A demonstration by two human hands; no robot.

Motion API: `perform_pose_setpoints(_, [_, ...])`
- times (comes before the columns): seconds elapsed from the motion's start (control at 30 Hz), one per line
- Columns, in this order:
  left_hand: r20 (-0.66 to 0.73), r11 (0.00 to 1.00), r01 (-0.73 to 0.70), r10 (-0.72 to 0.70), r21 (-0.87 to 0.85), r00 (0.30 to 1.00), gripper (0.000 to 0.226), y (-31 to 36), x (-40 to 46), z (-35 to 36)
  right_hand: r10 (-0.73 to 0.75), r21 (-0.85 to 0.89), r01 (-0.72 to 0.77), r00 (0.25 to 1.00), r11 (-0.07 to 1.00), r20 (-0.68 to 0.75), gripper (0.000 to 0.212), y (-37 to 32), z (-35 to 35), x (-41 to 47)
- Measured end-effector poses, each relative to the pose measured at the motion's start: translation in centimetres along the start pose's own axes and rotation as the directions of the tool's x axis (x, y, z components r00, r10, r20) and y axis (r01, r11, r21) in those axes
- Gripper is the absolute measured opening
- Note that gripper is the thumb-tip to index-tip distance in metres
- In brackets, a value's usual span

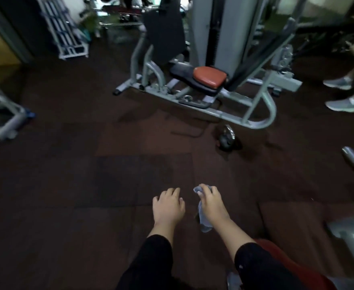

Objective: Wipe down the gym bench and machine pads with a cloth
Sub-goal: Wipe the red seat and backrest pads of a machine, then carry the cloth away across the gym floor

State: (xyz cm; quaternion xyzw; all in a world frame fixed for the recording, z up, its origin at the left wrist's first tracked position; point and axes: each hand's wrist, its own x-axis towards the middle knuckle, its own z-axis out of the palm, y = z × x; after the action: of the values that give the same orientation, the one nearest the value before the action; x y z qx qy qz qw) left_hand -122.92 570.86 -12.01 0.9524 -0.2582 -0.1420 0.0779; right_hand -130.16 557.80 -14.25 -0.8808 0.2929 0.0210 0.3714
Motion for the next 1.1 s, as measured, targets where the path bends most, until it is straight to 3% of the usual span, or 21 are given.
perform_pose_setpoints(0.27, [-0.077, 0.989, 0.150, -0.150, 0.002, 0.986, 0.045, -12.5, 5.4, -7.3, -0.220, -0.119, 0.231, 0.970, 0.966, 0.104, 0.036, -13.0, 7.7, 8.2])
perform_pose_setpoints(0.47, [-0.088, 0.971, 0.237, -0.238, -0.019, 0.967, 0.042, -19.9, 10.5, -10.7, -0.269, -0.043, 0.277, 0.953, 0.960, 0.140, 0.035, -20.8, 11.6, 14.4])
perform_pose_setpoints(0.67, [-0.063, 0.953, 0.301, -0.304, -0.043, 0.951, 0.042, -24.4, 18.6, -12.6, -0.326, -0.101, 0.354, 0.919, 0.930, 0.223, 0.033, -25.9, 14.4, 23.5])
perform_pose_setpoints(0.9, [-0.002, 0.874, 0.481, -0.482, -0.070, 0.876, 0.054, -30.3, 31.8, -16.2, -0.364, -0.210, 0.455, 0.859, 0.865, 0.360, 0.039, -33.3, 16.1, 38.4])
perform_pose_setpoints(1.1, [0.034, 0.796, 0.600, -0.599, -0.084, 0.800, 0.044, -34.6, 40.7, -20.1, -0.368, -0.284, 0.517, 0.818, 0.807, 0.443, 0.042, -39.2, 16.9, 48.6])
